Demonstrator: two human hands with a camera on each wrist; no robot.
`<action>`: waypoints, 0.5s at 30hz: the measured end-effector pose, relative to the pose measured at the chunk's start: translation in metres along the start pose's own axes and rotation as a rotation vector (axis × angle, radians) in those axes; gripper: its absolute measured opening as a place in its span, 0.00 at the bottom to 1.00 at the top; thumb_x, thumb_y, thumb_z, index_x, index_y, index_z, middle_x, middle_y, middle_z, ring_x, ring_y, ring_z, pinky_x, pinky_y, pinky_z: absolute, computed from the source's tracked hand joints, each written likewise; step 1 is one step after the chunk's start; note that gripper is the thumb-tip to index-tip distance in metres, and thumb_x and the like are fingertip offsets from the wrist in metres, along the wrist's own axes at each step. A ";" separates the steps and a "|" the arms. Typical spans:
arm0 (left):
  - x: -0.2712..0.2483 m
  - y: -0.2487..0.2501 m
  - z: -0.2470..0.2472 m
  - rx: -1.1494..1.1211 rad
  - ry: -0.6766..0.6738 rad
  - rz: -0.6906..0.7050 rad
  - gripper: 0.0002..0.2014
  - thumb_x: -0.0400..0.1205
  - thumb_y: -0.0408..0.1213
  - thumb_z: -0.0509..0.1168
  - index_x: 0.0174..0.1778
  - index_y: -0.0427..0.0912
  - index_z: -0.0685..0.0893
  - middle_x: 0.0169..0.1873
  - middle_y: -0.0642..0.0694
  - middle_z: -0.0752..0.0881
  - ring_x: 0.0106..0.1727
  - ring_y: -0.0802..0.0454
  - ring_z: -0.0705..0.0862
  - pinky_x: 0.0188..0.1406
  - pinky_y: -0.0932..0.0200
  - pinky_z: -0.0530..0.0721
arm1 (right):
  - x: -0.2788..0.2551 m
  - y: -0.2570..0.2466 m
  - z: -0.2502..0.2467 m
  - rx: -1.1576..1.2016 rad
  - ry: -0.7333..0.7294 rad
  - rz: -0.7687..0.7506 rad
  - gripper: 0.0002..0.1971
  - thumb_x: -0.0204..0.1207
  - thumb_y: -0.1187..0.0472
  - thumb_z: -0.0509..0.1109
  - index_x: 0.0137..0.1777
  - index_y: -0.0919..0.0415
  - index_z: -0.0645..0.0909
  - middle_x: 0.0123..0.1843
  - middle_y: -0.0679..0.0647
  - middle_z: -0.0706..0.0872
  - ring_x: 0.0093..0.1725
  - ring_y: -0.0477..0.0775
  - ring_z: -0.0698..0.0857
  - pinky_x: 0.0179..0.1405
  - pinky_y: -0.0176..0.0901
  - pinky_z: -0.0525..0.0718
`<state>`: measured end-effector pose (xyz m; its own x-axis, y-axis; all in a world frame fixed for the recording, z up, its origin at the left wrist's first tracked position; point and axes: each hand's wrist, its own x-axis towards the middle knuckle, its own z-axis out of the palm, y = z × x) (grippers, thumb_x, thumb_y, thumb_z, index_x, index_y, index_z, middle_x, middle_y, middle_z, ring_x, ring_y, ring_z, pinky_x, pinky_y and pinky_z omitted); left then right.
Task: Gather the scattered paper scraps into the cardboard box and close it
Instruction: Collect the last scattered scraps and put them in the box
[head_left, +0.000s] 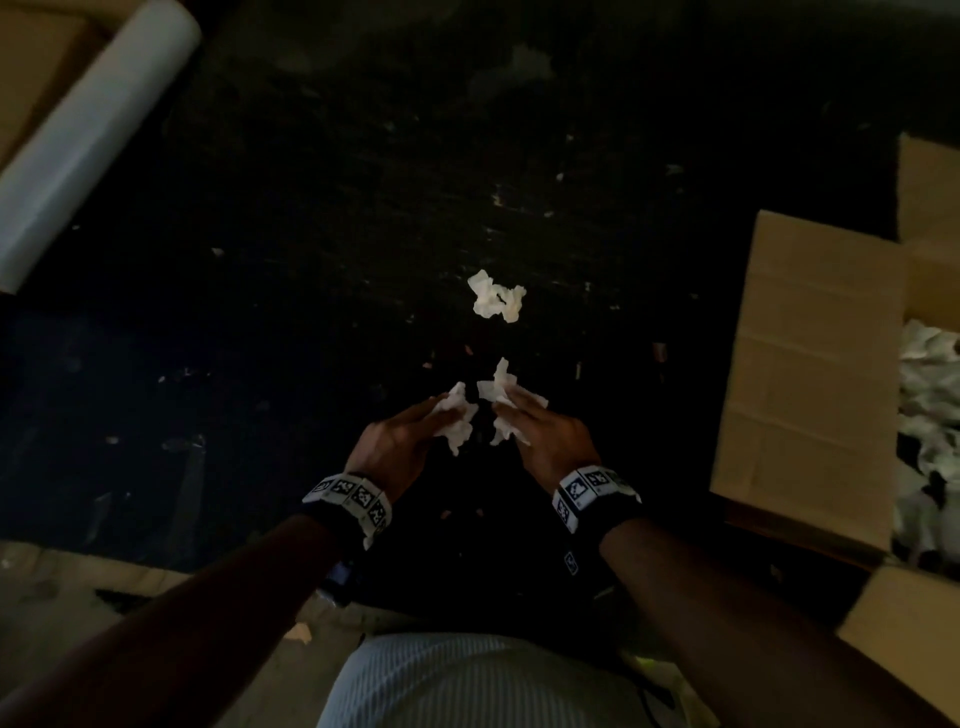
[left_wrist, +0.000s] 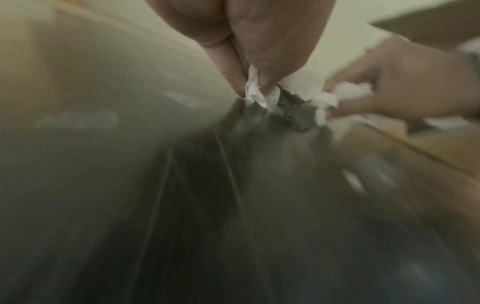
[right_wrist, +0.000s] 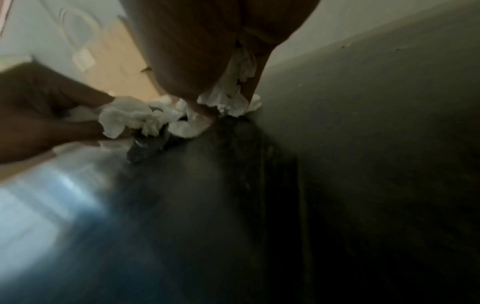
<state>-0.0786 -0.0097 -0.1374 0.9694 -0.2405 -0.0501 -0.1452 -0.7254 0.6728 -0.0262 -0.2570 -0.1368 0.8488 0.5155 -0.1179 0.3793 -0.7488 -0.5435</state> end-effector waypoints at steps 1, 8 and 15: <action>0.004 -0.003 -0.003 -0.005 0.036 -0.019 0.26 0.83 0.30 0.63 0.75 0.56 0.82 0.79 0.53 0.77 0.73 0.52 0.82 0.66 0.47 0.86 | 0.000 0.001 -0.001 0.015 0.047 0.005 0.25 0.74 0.70 0.74 0.71 0.54 0.84 0.77 0.53 0.80 0.68 0.59 0.85 0.58 0.57 0.89; 0.020 -0.010 -0.034 -0.116 0.213 -0.100 0.24 0.82 0.31 0.74 0.72 0.56 0.85 0.77 0.55 0.79 0.72 0.58 0.82 0.71 0.61 0.81 | 0.021 -0.024 -0.039 0.122 0.419 0.054 0.23 0.73 0.70 0.79 0.67 0.54 0.87 0.70 0.53 0.86 0.65 0.51 0.87 0.65 0.41 0.83; 0.091 -0.030 -0.072 -0.051 0.297 -0.086 0.25 0.83 0.30 0.69 0.73 0.59 0.84 0.75 0.59 0.78 0.70 0.56 0.83 0.68 0.60 0.82 | 0.166 -0.027 -0.062 0.080 0.240 0.125 0.25 0.80 0.69 0.69 0.75 0.51 0.80 0.79 0.51 0.77 0.75 0.54 0.78 0.73 0.51 0.79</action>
<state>0.0282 0.0367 -0.1090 0.9942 0.0245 0.1047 -0.0577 -0.6999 0.7119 0.1276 -0.1770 -0.0906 0.9538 0.3002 0.0071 0.2437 -0.7600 -0.6025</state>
